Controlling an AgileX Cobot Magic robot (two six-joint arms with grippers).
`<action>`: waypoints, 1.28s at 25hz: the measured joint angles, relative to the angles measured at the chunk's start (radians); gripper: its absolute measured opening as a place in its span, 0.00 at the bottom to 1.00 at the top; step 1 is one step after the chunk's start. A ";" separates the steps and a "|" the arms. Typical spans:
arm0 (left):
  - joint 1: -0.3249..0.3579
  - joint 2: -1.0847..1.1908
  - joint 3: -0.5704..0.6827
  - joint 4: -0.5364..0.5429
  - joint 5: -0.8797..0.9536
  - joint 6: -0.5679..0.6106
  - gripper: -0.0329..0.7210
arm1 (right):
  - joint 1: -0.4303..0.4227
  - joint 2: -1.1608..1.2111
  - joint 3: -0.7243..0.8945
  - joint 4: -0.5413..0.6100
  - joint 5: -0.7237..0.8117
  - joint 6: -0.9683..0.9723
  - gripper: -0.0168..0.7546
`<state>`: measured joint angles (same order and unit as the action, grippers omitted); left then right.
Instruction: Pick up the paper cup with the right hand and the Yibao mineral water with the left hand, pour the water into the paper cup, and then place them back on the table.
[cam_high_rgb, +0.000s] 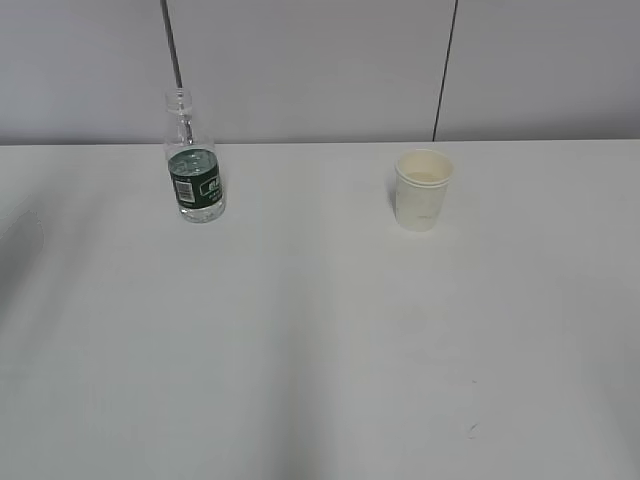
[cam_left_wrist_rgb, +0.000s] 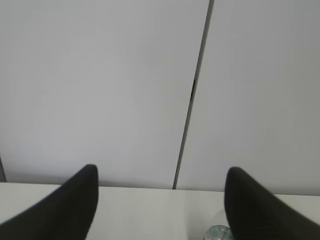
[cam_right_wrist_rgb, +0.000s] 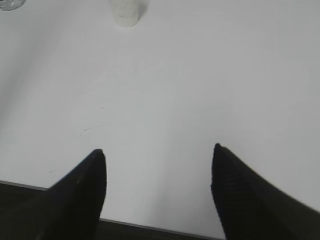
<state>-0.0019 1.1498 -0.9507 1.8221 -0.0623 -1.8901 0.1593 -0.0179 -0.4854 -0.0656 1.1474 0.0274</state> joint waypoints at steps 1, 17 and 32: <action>0.000 -0.039 0.033 -0.017 0.012 0.013 0.69 | 0.000 0.000 0.000 0.000 0.000 0.000 0.69; 0.000 -0.487 0.384 -0.352 0.125 0.356 0.69 | 0.000 0.000 0.000 0.000 0.000 0.000 0.69; 0.000 -0.487 0.387 -0.355 0.075 0.371 0.69 | 0.000 0.000 0.000 0.000 0.000 -0.001 0.69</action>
<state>-0.0019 0.6623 -0.5633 1.4674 0.0125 -1.5192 0.1593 -0.0179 -0.4854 -0.0656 1.1470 0.0267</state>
